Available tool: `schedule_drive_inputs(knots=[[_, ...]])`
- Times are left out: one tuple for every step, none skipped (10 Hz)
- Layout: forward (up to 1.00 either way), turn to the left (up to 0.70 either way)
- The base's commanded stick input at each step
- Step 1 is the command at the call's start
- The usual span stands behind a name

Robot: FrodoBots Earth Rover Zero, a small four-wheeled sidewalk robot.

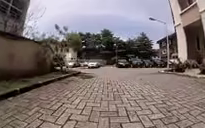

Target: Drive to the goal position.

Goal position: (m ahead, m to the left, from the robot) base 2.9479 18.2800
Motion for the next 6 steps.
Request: schedule_drive_inputs(knots=[[0.50,-0.50],[0.50,-0.50],[0.50,-0.10],[0.50,0.00],[0.50,0.00],[0.50,0.00]])
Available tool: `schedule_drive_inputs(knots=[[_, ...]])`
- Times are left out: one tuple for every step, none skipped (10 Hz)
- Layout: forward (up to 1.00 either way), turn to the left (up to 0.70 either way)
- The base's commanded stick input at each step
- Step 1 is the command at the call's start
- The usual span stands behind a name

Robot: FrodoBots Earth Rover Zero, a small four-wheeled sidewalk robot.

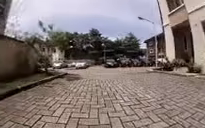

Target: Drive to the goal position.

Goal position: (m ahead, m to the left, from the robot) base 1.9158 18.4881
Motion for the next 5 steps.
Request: schedule_drive_inputs(knots=[[0.50,0.00],[0.50,0.00],[0.50,0.00],[0.50,0.00],[0.50,0.00]])
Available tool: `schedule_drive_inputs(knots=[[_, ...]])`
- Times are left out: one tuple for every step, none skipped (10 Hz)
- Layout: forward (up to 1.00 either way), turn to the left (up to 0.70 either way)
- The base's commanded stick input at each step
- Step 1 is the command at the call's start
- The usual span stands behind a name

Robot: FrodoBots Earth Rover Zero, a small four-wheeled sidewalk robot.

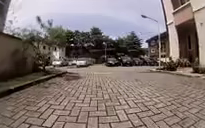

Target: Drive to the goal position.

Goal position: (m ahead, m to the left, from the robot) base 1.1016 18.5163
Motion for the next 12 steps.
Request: schedule_drive_inputs(knots=[[0.50,0.00],[0.50,0.00],[0.50,0.00],[0.50,0.00],[0.50,0.00],[0.50,0.00],[0.50,0.00],[0.50,0.00],[0.50,0.00],[0.50,0.00],[0.50,0.00],[0.50,0.00]])
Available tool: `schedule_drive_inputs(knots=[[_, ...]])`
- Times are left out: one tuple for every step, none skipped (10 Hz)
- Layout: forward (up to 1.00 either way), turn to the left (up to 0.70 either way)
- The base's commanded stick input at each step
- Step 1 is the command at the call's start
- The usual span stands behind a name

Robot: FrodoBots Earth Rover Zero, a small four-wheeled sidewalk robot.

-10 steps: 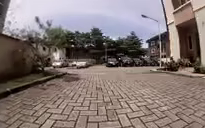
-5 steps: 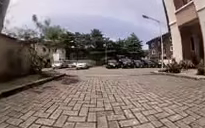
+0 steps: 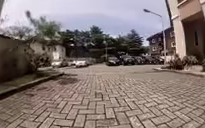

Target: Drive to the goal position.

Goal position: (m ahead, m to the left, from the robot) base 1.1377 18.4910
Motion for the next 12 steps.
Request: schedule_drive_inputs(knots=[[0.50,0.00],[0.50,0.00],[0.50,0.00],[0.50,0.00],[0.50,0.00],[0.50,0.00],[0.50,0.00],[0.50,0.00],[0.50,0.00],[0.50,0.00],[0.50,0.00],[0.50,0.00]])
